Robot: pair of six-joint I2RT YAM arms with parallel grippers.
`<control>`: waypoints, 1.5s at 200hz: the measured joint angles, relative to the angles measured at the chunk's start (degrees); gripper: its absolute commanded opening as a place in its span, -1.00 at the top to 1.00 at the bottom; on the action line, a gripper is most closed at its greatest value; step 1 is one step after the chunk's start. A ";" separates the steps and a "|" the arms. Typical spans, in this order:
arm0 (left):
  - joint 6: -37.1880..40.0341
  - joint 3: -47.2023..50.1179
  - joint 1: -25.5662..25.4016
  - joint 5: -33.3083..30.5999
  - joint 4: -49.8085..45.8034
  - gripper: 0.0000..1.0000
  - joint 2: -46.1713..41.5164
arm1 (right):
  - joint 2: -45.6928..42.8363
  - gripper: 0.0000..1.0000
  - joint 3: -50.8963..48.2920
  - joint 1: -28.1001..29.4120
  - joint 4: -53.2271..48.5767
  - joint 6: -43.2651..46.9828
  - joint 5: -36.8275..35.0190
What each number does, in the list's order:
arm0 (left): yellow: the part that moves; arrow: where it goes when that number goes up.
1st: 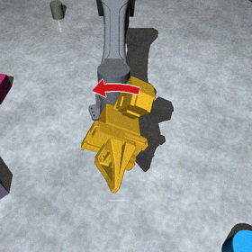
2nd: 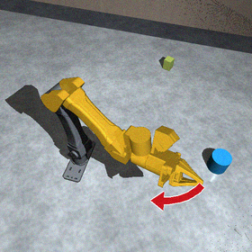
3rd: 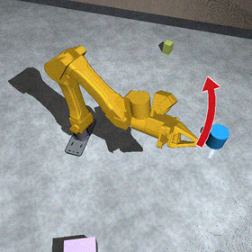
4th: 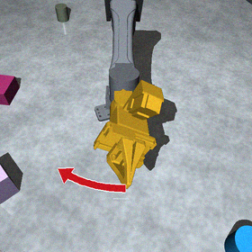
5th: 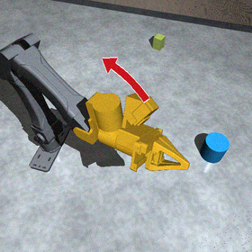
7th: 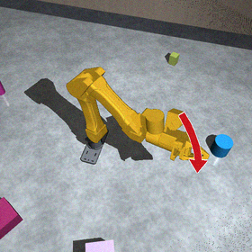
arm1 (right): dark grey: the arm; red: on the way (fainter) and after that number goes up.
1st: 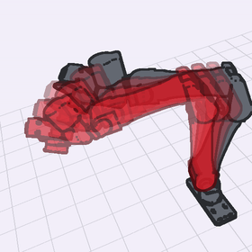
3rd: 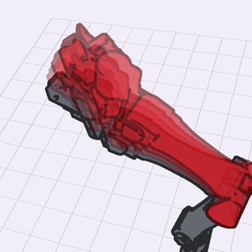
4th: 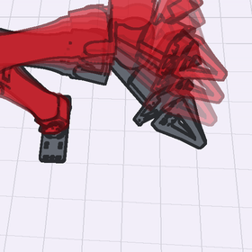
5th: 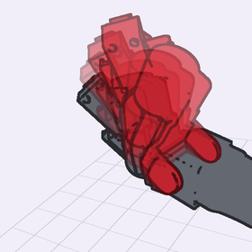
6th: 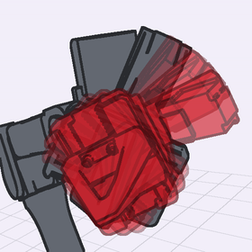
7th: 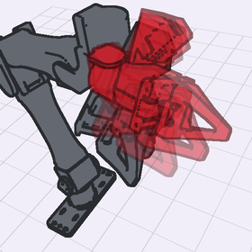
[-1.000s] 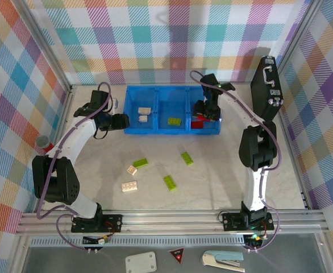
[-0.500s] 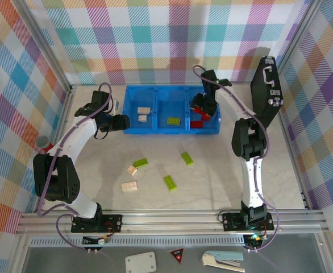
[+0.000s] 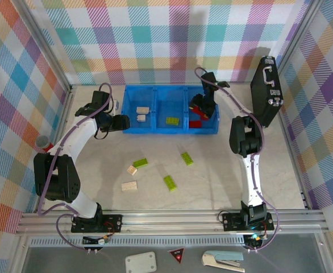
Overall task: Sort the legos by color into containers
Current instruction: Place the lego in the container.
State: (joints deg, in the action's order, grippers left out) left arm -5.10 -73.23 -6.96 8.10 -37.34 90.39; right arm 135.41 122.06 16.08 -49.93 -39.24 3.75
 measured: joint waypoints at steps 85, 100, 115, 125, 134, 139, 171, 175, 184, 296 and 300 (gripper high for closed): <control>-0.22 -0.20 0.00 0.46 0.00 -0.41 0.96 | -0.02 -0.55 0.22 0.00 -0.35 -0.26 -0.17; -0.22 -0.20 0.00 0.46 -0.02 -0.41 1.03 | -0.02 -0.55 0.22 0.00 -0.42 -0.24 -0.20; -0.22 -0.20 0.00 0.46 -0.02 -0.41 1.03 | -0.15 -0.54 0.15 0.02 -0.48 -0.24 -0.22; -0.22 -0.20 0.00 0.48 -0.02 -0.41 1.05 | -0.52 -0.53 -0.33 0.02 -0.44 -0.26 -0.26; -0.22 -0.20 0.00 0.48 -0.02 -0.40 1.05 | -1.03 -0.52 -1.07 0.02 -0.55 -0.22 -0.39; -0.22 -0.20 0.00 0.48 -0.02 -0.40 1.05 | -1.51 -0.52 -1.55 0.02 -0.61 -0.17 -0.55; -0.22 -0.20 0.00 0.52 -0.02 -0.40 1.07 | -5.99 -0.51 -5.60 0.09 -1.20 1.84 -1.86; -0.24 -0.20 0.00 0.59 -0.02 -0.40 1.07 | -6.84 -0.50 -6.27 0.13 -1.18 2.19 -1.99; -0.26 -0.20 0.00 0.90 -0.02 -0.40 1.07 | -8.52 -0.50 -7.43 0.15 -1.31 2.69 -2.23; -0.42 -0.26 -0.24 1.95 -0.96 -0.38 1.81 | -26.32 -0.46 -26.97 3.52 -0.22 8.68 -2.34; -0.42 -0.37 -0.42 1.95 -1.31 -0.38 1.92 | -26.88 -0.46 -27.80 3.56 -0.22 8.76 -2.21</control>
State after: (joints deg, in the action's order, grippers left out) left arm -5.52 -73.60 -7.38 10.04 -38.65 92.31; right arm 108.53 94.26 19.64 -50.15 -30.48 1.54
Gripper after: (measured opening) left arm 0.691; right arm 0.732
